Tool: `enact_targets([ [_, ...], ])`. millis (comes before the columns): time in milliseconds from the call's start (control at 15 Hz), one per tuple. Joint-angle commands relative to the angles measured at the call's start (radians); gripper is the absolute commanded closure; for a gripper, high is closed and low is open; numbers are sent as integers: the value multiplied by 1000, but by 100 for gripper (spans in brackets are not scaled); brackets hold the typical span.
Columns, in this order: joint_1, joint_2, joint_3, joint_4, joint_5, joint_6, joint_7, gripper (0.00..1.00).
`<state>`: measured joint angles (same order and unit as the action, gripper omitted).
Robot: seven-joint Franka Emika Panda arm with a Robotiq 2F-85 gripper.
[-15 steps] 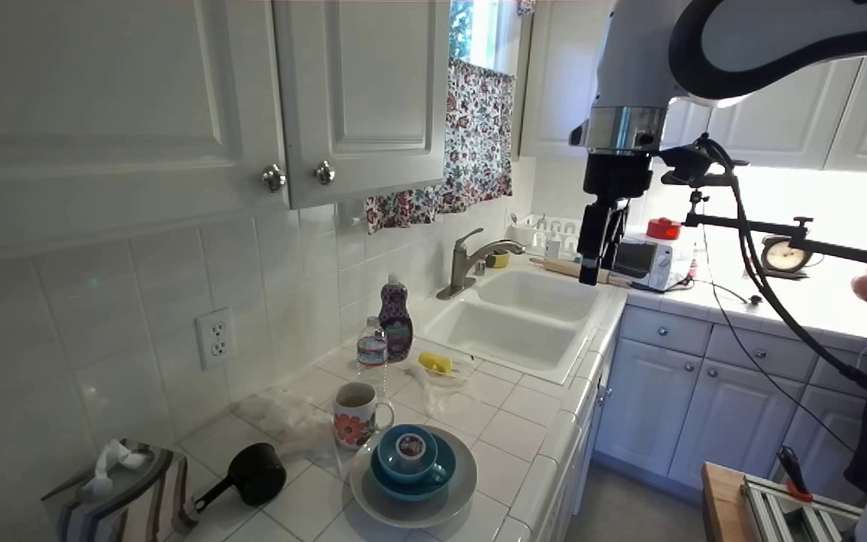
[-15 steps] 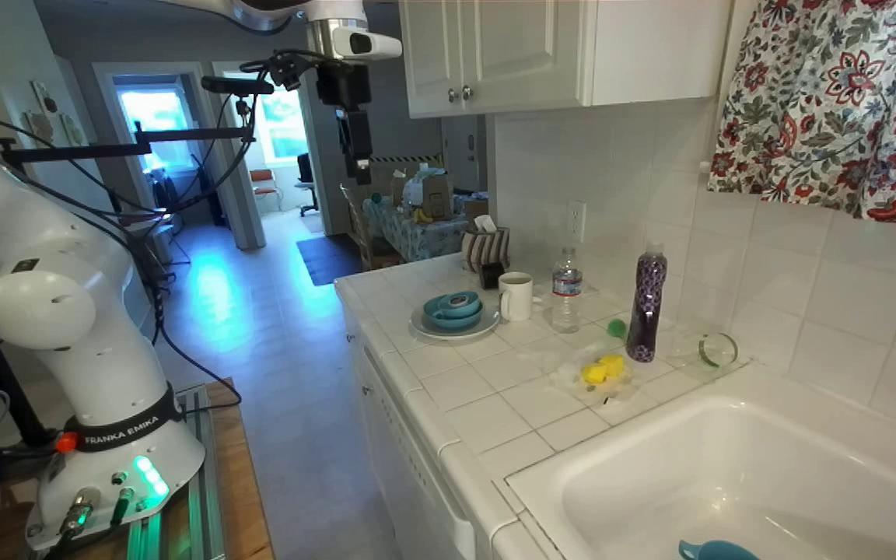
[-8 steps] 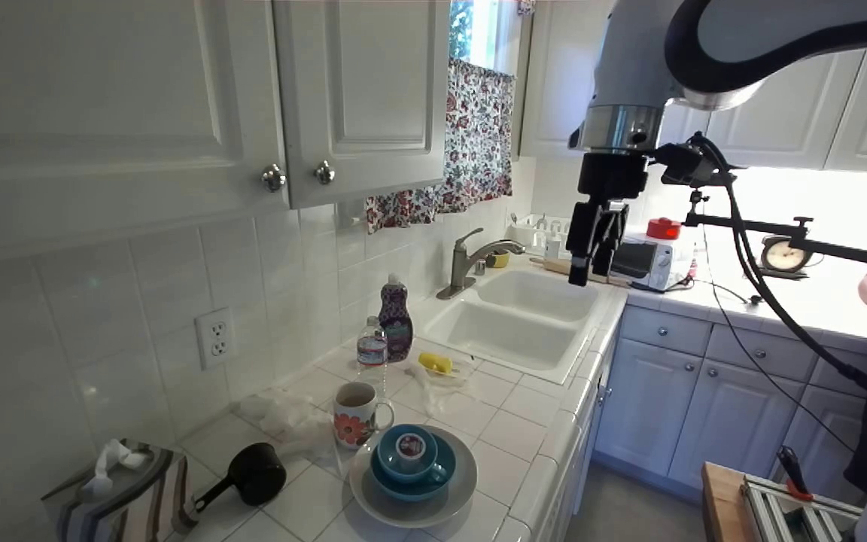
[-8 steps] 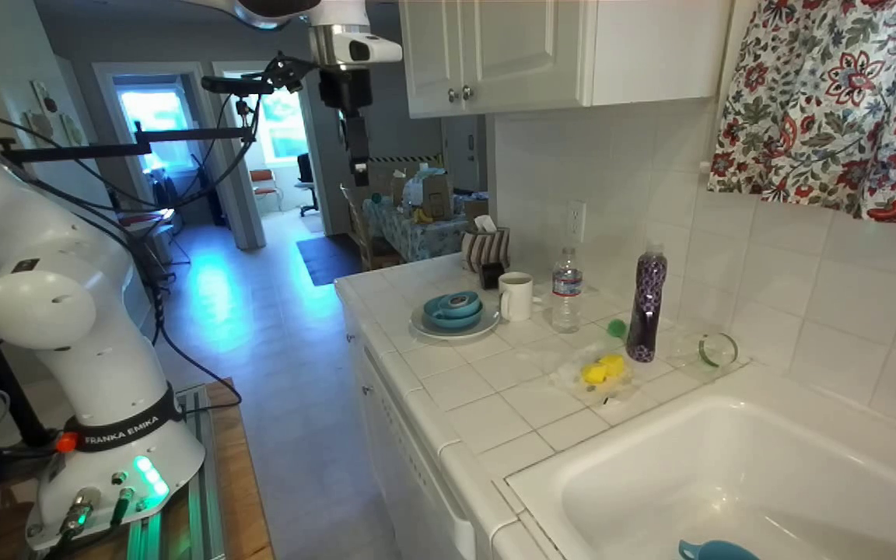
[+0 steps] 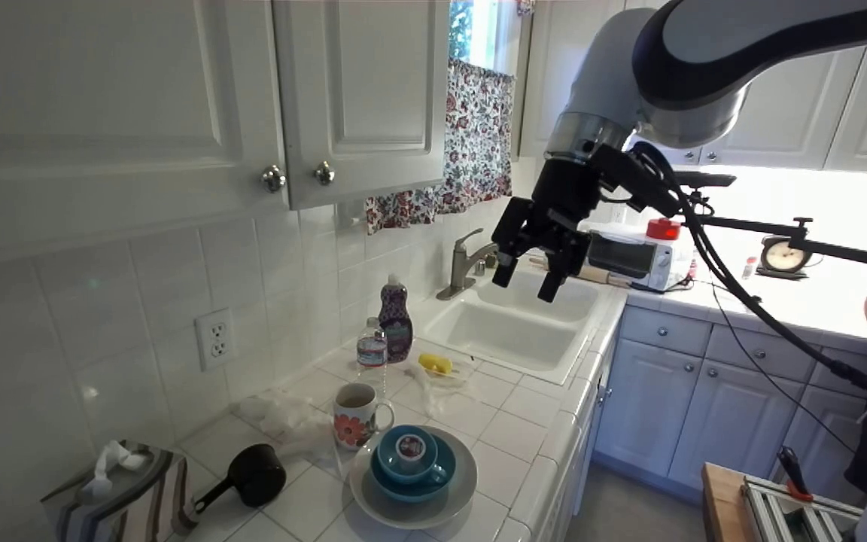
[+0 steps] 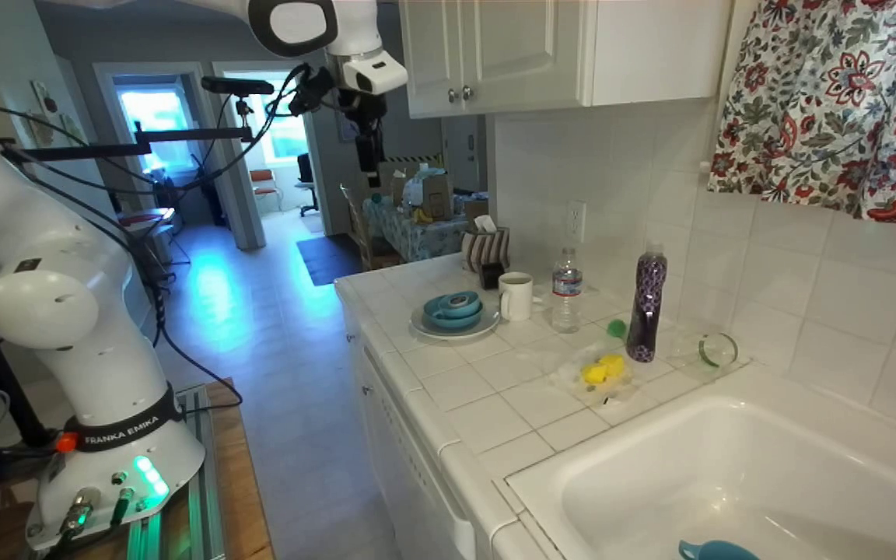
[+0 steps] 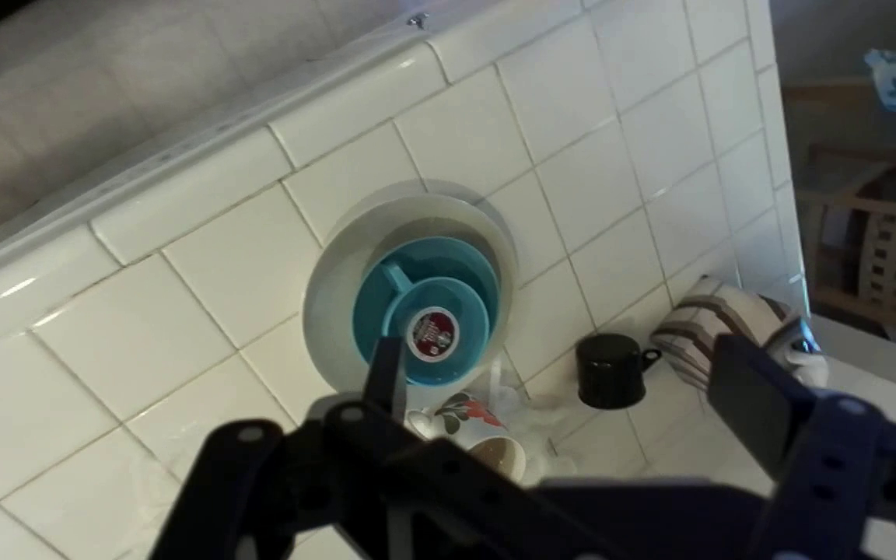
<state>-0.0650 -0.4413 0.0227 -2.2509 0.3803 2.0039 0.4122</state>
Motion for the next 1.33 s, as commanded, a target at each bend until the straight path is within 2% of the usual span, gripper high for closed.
enact_targets([
  [0, 30, 91, 48, -1, 116, 238, 114, 0],
  [400, 105, 297, 112, -10, 177, 746, 207, 0],
  [600, 141, 415, 123, 5, 153, 928, 238, 0],
  [667, 147, 448, 122, 13, 129, 941, 251, 0],
  [733, 147, 382, 106, -20, 136, 892, 223, 0],
  [933, 157, 445, 110, -7, 137, 936, 224, 0],
  [1133, 157, 448, 109, 6, 137, 936, 224, 0],
  [1267, 154, 507, 130, 41, 196, 1005, 215, 0],
])
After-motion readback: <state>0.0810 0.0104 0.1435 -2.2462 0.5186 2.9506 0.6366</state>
